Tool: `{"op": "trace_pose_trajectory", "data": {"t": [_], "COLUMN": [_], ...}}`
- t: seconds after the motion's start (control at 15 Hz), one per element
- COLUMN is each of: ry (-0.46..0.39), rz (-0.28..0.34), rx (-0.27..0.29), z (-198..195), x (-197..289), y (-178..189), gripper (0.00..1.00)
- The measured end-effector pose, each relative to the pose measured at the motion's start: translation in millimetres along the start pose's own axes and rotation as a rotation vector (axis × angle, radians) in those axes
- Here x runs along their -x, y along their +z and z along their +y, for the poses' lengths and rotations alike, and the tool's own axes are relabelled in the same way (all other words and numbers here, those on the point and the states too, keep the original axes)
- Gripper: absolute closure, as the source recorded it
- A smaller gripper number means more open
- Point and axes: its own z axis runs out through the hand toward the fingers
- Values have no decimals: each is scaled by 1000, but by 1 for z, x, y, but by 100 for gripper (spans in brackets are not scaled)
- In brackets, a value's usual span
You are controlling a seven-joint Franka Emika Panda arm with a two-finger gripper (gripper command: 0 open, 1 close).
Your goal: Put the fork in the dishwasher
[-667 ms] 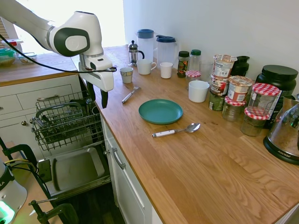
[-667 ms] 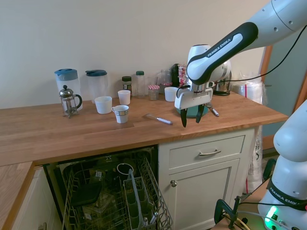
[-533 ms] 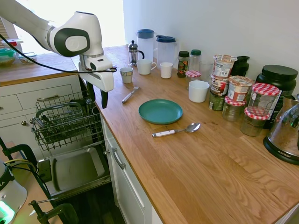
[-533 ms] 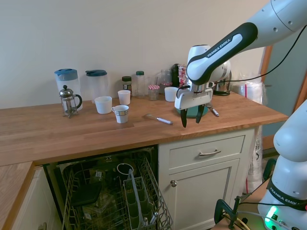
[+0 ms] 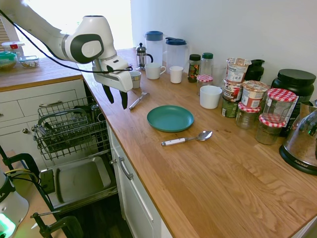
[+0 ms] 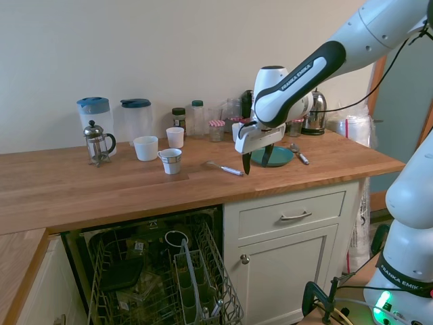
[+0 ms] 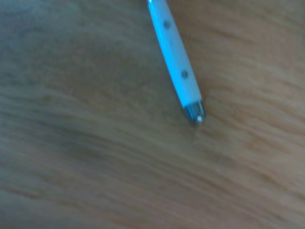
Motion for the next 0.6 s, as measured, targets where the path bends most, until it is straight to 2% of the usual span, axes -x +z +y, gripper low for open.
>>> {"op": "trace_pose_trajectory", "data": {"t": [0.2,0.6], "ry": [-51,-208], "rz": [24,0], "rx": [-4,-16], "z": [-21,-46], "x": [-15,-39], "y": [15,37], "gripper": [0,0]}}
